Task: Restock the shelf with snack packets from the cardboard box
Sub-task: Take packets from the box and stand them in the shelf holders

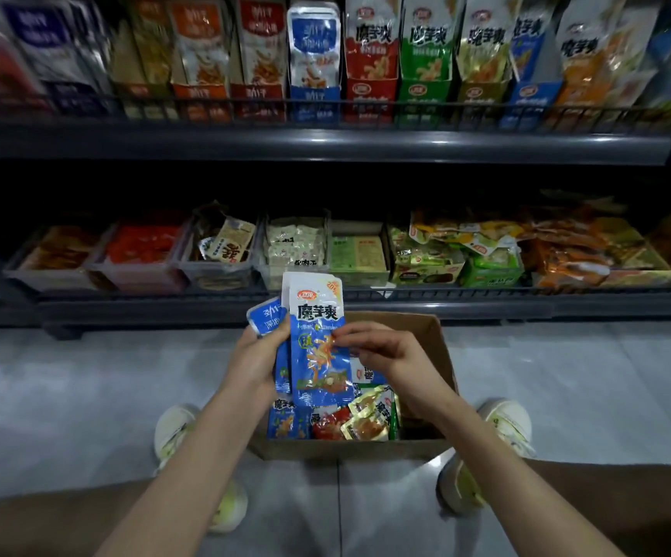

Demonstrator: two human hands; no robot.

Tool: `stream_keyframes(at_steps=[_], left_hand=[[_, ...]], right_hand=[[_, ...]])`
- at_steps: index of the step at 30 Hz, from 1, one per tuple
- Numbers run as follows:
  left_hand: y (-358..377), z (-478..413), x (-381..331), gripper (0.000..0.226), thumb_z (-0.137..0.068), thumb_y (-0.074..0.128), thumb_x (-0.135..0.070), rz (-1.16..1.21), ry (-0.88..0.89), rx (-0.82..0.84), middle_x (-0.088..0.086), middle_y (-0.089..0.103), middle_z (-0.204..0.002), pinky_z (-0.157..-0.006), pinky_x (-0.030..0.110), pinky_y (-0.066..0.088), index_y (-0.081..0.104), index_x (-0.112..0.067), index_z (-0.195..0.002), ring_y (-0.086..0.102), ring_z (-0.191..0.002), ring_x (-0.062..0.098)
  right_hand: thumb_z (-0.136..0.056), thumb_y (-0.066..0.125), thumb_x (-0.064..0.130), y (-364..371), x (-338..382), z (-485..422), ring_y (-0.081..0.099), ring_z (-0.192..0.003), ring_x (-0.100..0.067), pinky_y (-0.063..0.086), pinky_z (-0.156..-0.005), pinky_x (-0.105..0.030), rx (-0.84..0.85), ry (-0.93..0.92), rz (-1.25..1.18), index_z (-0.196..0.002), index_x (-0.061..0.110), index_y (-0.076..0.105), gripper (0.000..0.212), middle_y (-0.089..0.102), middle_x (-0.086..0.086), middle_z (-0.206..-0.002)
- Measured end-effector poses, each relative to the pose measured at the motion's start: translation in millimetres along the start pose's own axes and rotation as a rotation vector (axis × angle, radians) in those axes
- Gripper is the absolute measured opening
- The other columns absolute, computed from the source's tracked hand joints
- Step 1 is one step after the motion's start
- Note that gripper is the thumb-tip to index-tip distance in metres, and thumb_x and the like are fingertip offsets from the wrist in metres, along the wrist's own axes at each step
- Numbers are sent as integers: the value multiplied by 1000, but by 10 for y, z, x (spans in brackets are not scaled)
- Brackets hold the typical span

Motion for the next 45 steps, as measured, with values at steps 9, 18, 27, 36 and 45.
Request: stream_keyframes(at_steps=[9, 18, 27, 36, 45], left_hand=[[109, 145, -104, 28, -86, 66, -10, -148, 142, 38, 15, 72, -100, -63, 38, 57, 60, -7, -113, 71, -86, 30], [466, 265, -295, 30, -78, 76, -11, -387, 277, 154, 4, 73, -98, -86, 49, 54, 63, -17, -105, 70, -92, 23], [986, 382, -733, 25, -85, 67, -15, -347, 337, 287, 8, 72, -102, -86, 54, 53, 59, -11, -108, 70, -93, 27], [1464, 326, -1248, 20, -92, 58, -22, -319, 426, 294, 8, 72, -102, -78, 42, 57, 60, -10, -108, 71, -91, 25], [1794, 67, -1589, 19, -85, 66, -18, -369, 463, 360, 5, 73, -99, -76, 37, 57, 61, -14, -104, 71, -89, 22]], right_hand=[[-87, 63, -3, 37, 126, -3, 67, -87, -14, 53, -76, -26, -169, 76, -53, -95, 12, 69, 18, 70, -4, -92], [-88, 63, 1, -167, 522, -192, 64, -93, -7, 52, -62, -14, -275, 186, -100, -137, 18, 37, 58, 64, -3, -115], [-89, 60, 0, -540, 1077, -311, 70, -70, -11, 50, -51, -20, -425, 68, -139, -98, 15, 50, 21, 71, -9, -93], [-91, 60, 3, -858, 1561, -596, 65, -69, -13, 46, -50, -24, -510, -3, -134, -91, 14, 49, 16, 69, -2, -83], [-93, 59, 6, -1152, 1897, -969, 66, -67, -5, 48, -49, -18, -589, -99, -161, -96, 10, 48, 12, 68, -4, -86]])
Point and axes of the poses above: each hand's wrist, its own z-axis away from the middle knuckle, its own y-axis out of the palm, x = y × z, the point moved 4 cm from there along -z, towards the middle knuckle
